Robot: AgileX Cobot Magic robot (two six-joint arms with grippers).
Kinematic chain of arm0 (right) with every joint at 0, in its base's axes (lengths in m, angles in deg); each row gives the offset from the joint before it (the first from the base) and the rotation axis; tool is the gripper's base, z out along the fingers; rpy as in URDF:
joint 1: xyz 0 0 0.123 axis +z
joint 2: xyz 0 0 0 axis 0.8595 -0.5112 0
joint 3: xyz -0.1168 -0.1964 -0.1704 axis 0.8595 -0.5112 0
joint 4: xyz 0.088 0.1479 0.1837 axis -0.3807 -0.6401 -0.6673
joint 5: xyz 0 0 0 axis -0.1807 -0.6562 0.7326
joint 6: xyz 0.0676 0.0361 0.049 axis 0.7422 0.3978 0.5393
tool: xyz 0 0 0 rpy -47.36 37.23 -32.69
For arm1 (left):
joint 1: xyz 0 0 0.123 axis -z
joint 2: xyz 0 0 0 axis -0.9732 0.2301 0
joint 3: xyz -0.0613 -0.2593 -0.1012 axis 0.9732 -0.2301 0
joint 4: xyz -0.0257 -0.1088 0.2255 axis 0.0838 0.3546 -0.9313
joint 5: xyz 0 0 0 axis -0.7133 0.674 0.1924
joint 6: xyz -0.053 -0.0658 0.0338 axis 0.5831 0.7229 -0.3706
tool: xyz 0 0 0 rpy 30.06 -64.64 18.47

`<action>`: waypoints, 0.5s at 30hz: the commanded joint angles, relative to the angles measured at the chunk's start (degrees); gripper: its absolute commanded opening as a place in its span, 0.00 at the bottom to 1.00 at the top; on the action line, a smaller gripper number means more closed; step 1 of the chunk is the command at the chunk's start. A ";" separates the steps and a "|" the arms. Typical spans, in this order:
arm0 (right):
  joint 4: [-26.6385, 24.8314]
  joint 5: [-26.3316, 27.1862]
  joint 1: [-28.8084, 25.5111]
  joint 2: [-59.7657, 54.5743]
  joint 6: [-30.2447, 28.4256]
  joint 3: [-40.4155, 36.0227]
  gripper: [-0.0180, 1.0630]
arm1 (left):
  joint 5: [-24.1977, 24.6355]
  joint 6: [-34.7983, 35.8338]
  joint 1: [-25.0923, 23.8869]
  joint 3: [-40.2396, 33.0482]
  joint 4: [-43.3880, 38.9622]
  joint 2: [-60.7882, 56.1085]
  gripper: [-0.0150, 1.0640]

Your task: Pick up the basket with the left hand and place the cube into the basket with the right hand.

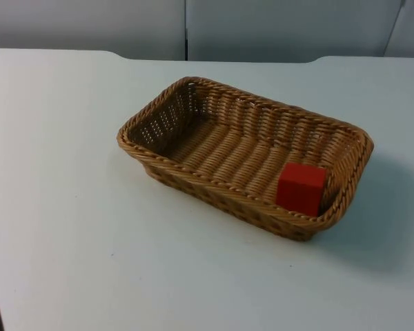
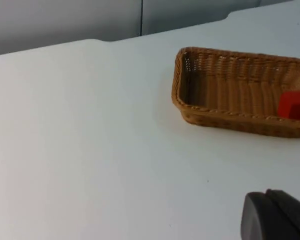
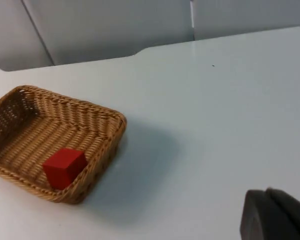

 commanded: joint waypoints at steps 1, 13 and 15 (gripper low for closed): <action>-2.44 1.46 -0.37 1.68 -2.46 -1.24 0.01 | 0.67 0.02 0.10 -1.00 0.53 -4.65 0.01; -16.23 1.94 -0.75 1.68 -19.19 -3.98 0.01 | -4.60 -6.51 -0.04 -8.06 5.68 -9.60 0.01; -16.28 1.94 -0.75 1.68 -19.30 -5.45 0.01 | -5.02 -6.67 -0.04 -9.66 6.53 -9.60 0.01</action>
